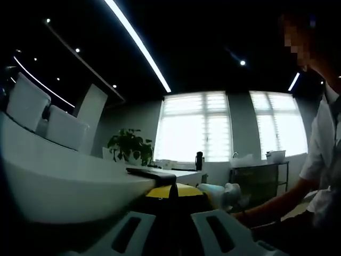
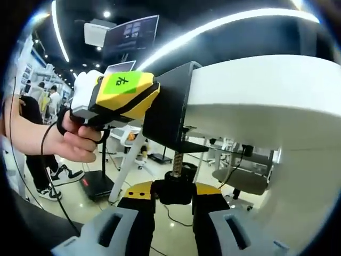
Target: Clamp the fixed fixture on the desktop, loosen the retaining clip, secure it to the edge of the desk, and tighten the retaining clip.
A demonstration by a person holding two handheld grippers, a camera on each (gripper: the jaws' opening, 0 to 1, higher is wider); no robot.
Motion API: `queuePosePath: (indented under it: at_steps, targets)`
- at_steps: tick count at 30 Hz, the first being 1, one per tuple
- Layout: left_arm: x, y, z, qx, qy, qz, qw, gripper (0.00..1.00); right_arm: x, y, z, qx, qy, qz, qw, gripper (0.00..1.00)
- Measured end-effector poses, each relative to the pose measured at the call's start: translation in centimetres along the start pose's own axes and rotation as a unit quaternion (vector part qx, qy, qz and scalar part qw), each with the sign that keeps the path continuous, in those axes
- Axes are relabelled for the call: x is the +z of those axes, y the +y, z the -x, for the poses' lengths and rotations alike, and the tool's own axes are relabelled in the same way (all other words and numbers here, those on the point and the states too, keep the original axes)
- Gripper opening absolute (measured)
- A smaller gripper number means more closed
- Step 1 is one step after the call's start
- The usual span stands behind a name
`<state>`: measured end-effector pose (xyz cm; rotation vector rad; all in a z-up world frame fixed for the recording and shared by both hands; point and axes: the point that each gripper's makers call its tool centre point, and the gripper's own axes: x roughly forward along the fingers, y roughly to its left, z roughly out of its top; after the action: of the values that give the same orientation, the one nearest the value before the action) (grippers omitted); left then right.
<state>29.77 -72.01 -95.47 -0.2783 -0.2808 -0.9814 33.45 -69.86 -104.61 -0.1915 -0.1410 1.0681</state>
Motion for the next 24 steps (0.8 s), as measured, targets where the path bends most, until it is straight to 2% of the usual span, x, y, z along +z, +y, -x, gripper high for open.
queuePosePath:
  at_steps: [4,5,7,9,12,13,15,18,20,21,22,24]
  targets:
    - [0.0,0.0,0.0,0.0,-0.002,0.003,1.0,0.02,0.1,0.4,0.2,-0.008,-0.004,-0.006,0.9999,0.26]
    - [0.0,0.0,0.0,0.001,-0.002,0.004,1.0,0.02,-0.1,-0.2,0.0,-0.013,-0.003,-0.014,0.9998,0.26]
    - [0.0,-0.1,0.1,0.0,-0.004,0.006,1.0,0.02,-0.1,-0.1,0.2,-0.023,0.001,-0.017,0.9996,0.26]
    - [0.0,0.0,0.1,0.0,-0.003,0.008,1.0,0.02,-0.3,0.0,0.7,-0.045,0.004,-0.014,0.9989,0.28]
    - [0.0,0.0,0.1,0.0,-0.003,0.009,1.0,0.02,-1.0,0.4,1.5,-0.087,0.007,-0.031,0.9957,0.39]
    - [0.0,0.0,0.1,0.0,-0.003,0.01,0.9999,0.02,-1.5,-0.8,1.4,-0.104,0.006,-0.036,0.9939,0.43]
    - [0.0,0.0,0.1,0.0,-0.002,0.011,0.9999,0.02,-1.5,-0.3,1.8,-0.136,0.002,-0.043,0.9897,0.47]
    - [0.0,0.0,0.0,0.002,0.001,0.008,1.0,0.02,-0.5,-0.2,2.5,-0.206,-0.001,-0.007,0.9785,0.49]
    - [0.0,0.0,0.0,0.003,0.002,0.007,1.0,0.02,-0.2,-0.7,3.0,-0.264,0.005,-0.006,0.9645,0.49]
    - [0.0,0.0,0.0,0.003,0.001,0.007,1.0,0.02,-0.1,-1.3,3.4,-0.296,0.007,-0.024,0.9549,0.48]
    - [0.0,0.0,0.1,0.002,0.0,0.009,1.0,0.02,0.1,-1.5,3.5,-0.311,0.004,-0.036,0.9497,0.48]
    - [0.0,0.0,0.1,0.002,-0.002,0.009,1.0,0.02,0.6,-1.5,3.1,-0.323,0.01,-0.014,0.9463,0.47]
